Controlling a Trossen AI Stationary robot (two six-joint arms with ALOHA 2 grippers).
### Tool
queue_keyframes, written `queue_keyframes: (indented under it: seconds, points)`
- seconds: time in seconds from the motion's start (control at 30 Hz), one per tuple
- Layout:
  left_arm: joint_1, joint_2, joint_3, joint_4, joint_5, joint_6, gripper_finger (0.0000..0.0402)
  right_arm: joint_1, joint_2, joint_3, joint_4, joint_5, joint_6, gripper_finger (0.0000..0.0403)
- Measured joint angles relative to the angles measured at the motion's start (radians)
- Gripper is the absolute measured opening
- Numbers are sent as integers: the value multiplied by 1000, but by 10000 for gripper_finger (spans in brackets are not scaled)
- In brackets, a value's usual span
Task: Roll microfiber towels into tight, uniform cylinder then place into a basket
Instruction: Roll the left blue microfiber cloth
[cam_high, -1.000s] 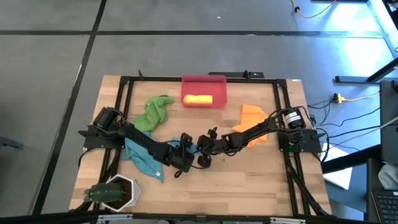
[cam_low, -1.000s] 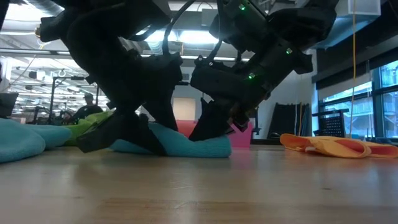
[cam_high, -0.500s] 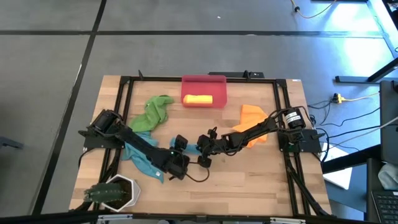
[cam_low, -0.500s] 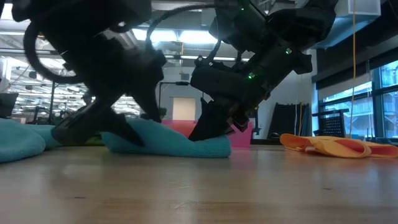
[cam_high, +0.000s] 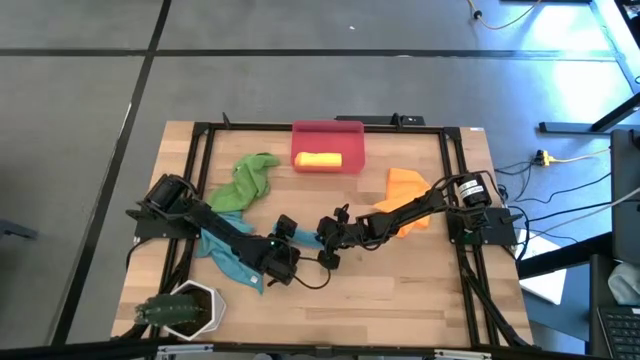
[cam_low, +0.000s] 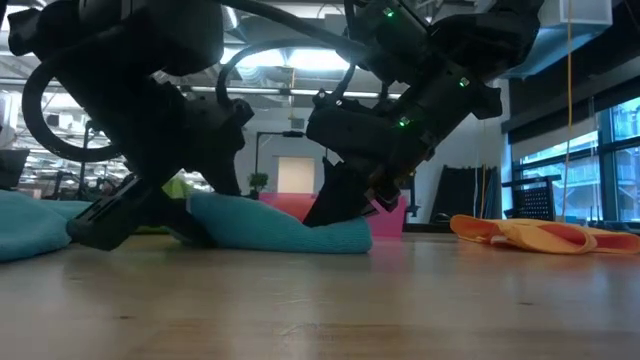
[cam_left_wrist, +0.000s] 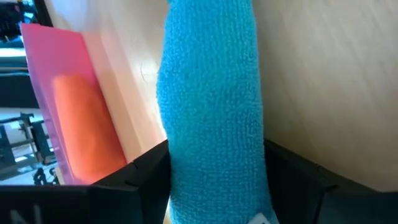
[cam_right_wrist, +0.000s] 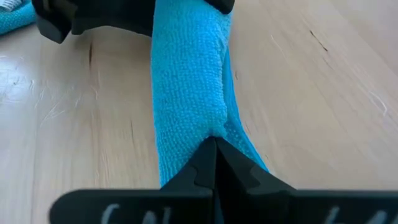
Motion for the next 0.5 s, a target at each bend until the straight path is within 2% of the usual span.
queue_keyframes:
  seconds: [0.2, 0.5]
  points:
    - [14, 2, -2, 32, 17, 40, 180, 0, 0, 0, 0, 0, 0, 7]
    - [50, 4, -3, 59, 105, 14, 56, 0, 0, 0, 0, -1, -2, 7]
